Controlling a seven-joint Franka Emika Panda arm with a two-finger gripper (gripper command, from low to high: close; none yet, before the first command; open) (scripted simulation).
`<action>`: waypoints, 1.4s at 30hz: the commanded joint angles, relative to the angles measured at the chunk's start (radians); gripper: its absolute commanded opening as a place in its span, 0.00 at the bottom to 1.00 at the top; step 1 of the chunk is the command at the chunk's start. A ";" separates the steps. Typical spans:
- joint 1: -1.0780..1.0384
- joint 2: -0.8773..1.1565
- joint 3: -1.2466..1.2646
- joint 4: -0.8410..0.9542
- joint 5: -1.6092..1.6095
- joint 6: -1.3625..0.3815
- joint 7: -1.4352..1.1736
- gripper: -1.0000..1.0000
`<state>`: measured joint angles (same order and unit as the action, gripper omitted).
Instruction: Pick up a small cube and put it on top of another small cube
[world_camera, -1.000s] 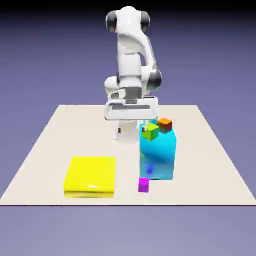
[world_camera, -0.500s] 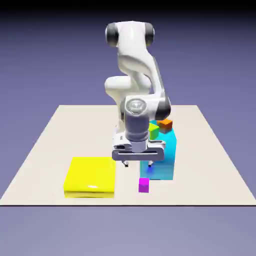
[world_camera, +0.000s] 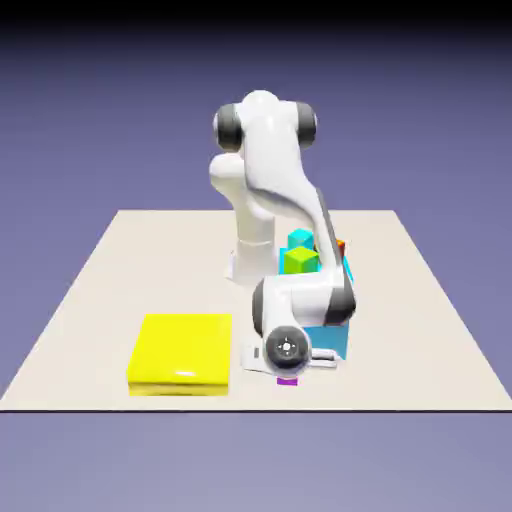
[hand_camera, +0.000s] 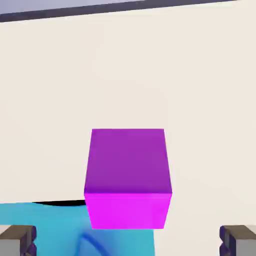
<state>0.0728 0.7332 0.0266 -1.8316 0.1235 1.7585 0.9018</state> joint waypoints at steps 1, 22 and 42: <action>0.001 0.005 0.001 -0.022 0.001 0.027 -0.002 0.50; 0.147 -0.542 0.390 -0.202 -0.498 -0.096 -0.119 0.00; 0.097 -0.782 0.418 -0.384 -0.321 -0.374 -0.370 0.00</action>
<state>0.1707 -0.0489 0.4453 -2.2151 -0.1960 1.3839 0.5317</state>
